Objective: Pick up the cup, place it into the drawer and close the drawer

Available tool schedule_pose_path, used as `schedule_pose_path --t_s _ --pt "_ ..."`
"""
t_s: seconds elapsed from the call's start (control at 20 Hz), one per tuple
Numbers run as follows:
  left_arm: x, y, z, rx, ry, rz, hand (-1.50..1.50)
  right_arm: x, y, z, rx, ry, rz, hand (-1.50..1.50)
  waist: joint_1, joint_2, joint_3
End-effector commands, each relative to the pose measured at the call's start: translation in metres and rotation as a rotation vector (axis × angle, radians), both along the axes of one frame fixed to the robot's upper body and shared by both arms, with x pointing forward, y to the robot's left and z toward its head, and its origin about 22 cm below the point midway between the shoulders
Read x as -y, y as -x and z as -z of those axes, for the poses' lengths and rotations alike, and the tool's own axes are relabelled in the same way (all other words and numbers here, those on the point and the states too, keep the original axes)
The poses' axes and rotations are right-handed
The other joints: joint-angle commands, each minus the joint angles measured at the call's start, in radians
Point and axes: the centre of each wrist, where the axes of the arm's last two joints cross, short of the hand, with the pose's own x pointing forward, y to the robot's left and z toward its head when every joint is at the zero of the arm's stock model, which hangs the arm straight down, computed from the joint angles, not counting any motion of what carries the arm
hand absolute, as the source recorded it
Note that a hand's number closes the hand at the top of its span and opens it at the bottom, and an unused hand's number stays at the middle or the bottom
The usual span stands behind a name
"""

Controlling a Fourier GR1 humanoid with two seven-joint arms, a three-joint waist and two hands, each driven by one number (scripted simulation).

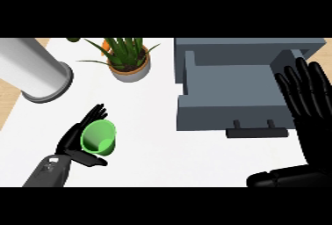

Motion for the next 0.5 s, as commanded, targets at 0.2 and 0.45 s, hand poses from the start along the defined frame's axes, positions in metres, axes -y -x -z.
schedule_pose_path --t_s 0.2,0.45 --pt "0.013 0.0 0.006 -0.011 0.254 0.16 -1.5 0.008 -0.003 0.001 -0.003 -0.003 0.013 -1.5 0.003 -0.001 0.0" --pt "0.009 -0.004 0.002 -0.029 0.312 0.181 1.5 0.01 -0.002 -0.009 -0.009 0.004 0.014 -1.5 -0.003 0.0 -0.001"
